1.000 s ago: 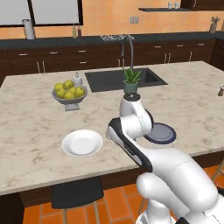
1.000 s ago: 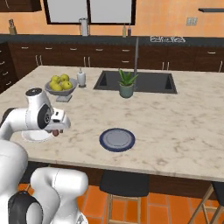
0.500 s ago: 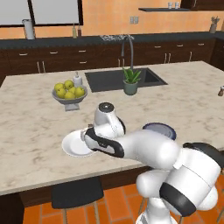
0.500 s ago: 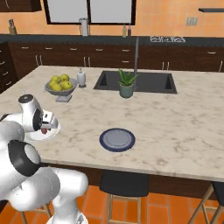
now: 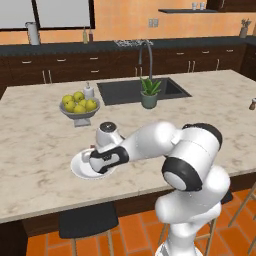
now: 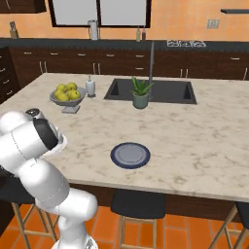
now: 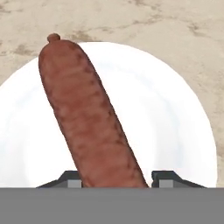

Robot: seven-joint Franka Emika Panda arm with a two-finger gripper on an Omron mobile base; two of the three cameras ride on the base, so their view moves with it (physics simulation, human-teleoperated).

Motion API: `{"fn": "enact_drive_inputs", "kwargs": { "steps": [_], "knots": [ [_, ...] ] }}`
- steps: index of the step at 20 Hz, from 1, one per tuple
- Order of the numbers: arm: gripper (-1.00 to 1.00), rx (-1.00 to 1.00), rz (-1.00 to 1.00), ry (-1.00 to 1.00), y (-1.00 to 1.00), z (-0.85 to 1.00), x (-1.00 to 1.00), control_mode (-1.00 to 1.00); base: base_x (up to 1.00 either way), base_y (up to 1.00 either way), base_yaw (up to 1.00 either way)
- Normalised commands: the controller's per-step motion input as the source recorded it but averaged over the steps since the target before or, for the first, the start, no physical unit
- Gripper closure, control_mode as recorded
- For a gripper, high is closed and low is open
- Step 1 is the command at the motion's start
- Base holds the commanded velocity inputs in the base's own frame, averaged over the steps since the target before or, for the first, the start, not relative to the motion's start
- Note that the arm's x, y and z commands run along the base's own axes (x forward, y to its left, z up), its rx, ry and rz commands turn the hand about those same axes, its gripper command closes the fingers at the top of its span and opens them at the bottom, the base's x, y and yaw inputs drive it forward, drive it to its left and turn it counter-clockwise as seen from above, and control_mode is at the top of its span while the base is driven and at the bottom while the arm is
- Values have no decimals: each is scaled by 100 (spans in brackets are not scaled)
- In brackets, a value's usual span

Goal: Place one bun and one sausage from the bowl on each plate.

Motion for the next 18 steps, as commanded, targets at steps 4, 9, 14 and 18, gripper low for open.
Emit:
{"fn": "enact_drive_inputs", "kwargs": {
  "steps": [4, 9, 14, 18],
  "knots": [
    [-100, 0, 0, 1, 0, 3, 0, -100, 0, 0, 0],
    [-100, 0, -3, 0, -18, 47, -29, -100, 0, 0, 0],
    [-100, 0, -8, 1, -84, 85, -100, -100, 0, 0, 0],
    [-100, 0, 0, 8, -100, 37, -100, -100, 0, 0, 0]
  ]
}}
